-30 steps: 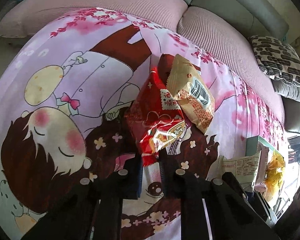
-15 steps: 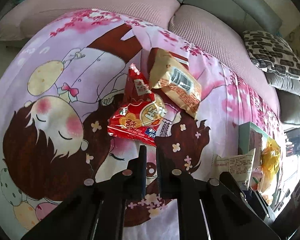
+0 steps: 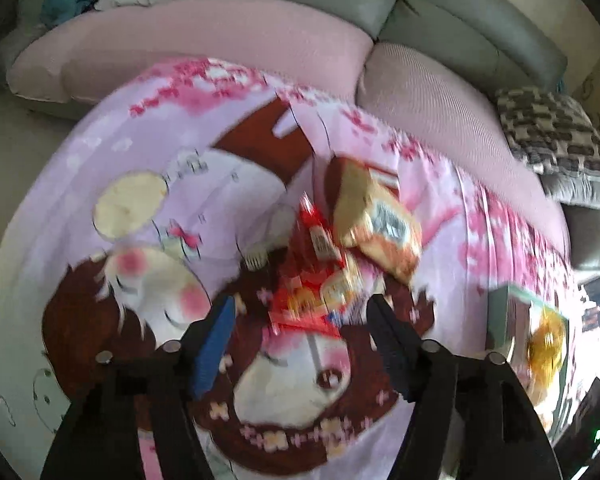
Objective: Organize snacks
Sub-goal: 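Lift the orange-red bag with the left tool while the right tool holds the white packet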
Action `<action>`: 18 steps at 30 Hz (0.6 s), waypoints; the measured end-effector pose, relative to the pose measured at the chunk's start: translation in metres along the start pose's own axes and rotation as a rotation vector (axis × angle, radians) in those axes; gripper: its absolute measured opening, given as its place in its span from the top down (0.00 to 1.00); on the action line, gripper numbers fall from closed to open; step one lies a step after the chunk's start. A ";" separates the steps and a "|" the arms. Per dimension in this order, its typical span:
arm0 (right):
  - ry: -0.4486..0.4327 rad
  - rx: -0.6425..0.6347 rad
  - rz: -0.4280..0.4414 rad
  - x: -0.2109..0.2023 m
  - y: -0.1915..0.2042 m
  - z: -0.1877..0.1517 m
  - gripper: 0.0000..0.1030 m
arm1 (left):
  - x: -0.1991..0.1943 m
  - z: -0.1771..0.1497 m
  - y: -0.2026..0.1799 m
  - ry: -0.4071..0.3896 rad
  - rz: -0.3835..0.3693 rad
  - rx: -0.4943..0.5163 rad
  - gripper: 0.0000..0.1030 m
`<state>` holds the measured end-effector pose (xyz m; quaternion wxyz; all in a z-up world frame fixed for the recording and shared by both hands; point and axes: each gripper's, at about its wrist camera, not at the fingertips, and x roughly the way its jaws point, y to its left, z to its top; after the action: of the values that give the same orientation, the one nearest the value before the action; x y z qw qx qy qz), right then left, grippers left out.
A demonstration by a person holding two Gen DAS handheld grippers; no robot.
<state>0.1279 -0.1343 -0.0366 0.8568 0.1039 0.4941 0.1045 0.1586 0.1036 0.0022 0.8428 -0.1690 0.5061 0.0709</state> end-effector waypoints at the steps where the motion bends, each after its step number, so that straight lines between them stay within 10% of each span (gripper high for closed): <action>1: 0.000 0.001 0.000 0.000 0.000 0.000 0.72 | 0.003 0.004 0.001 -0.008 0.004 -0.004 0.32; 10: -0.001 0.004 0.003 0.000 0.000 0.001 0.72 | 0.034 0.014 -0.003 -0.003 -0.041 -0.004 0.33; 13: -0.005 0.008 0.006 0.000 -0.001 0.001 0.72 | 0.036 0.012 -0.003 0.006 -0.087 -0.017 0.55; 18: -0.019 0.001 0.005 -0.006 0.001 0.000 0.75 | 0.029 0.008 -0.013 -0.005 -0.041 0.015 0.63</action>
<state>0.1249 -0.1350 -0.0315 0.8612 0.1065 0.4856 0.1055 0.1827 0.0931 -0.0176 0.8465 -0.1726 0.5011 0.0504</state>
